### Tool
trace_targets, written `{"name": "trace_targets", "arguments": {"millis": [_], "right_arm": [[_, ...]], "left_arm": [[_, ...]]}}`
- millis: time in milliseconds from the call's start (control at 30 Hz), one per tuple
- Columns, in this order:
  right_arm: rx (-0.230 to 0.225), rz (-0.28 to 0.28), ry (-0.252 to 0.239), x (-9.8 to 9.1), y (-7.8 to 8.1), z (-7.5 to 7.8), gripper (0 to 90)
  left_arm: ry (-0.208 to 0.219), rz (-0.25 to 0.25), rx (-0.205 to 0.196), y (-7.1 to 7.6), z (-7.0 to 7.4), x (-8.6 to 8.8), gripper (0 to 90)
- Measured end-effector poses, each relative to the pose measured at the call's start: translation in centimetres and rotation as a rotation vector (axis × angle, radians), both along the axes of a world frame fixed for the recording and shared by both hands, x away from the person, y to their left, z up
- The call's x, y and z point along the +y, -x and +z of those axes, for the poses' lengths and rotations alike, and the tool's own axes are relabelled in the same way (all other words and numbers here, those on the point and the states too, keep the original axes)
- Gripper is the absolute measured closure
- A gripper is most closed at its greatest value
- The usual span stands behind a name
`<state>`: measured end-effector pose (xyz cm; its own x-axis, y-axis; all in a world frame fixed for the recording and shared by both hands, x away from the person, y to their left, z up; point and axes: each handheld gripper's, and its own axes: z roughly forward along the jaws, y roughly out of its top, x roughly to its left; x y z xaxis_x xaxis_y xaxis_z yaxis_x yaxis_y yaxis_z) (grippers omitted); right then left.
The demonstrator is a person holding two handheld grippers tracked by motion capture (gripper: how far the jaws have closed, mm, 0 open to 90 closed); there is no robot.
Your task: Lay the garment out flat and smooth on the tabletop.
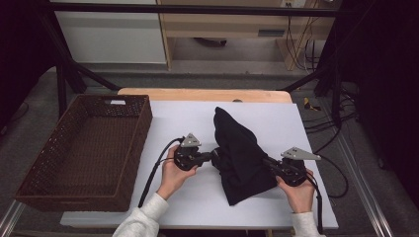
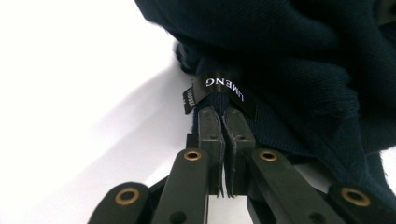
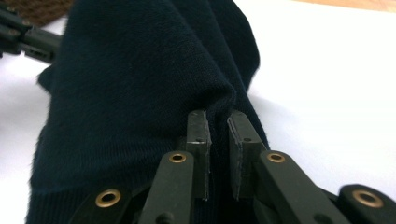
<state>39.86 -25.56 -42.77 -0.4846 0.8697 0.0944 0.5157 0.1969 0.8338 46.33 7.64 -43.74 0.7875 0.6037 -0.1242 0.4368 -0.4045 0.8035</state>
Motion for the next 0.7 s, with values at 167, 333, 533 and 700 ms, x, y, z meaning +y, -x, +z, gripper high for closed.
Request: {"name": "trace_targets", "arguments": {"millis": [167,333,533,700], "right_arm": [[-0.037,0.027,-0.026,0.7,0.5,1.4,81.4],[-0.081,0.028,-0.035,0.6,1.0,3.0,81.7],[-0.058,-0.03,0.003,-0.6,0.7,2.6,81.8],[0.019,-0.122,0.109,-2.3,-0.4,0.1,81.4]], "left_arm": [[-0.024,0.063,-0.048,-0.4,1.6,1.8,87.7],[-0.017,0.184,-0.076,-0.9,3.0,5.3,87.7],[-0.018,0.269,-0.052,-0.9,2.7,7.5,87.6],[-0.029,0.27,-0.022,-0.8,1.5,7.7,87.0]]}}
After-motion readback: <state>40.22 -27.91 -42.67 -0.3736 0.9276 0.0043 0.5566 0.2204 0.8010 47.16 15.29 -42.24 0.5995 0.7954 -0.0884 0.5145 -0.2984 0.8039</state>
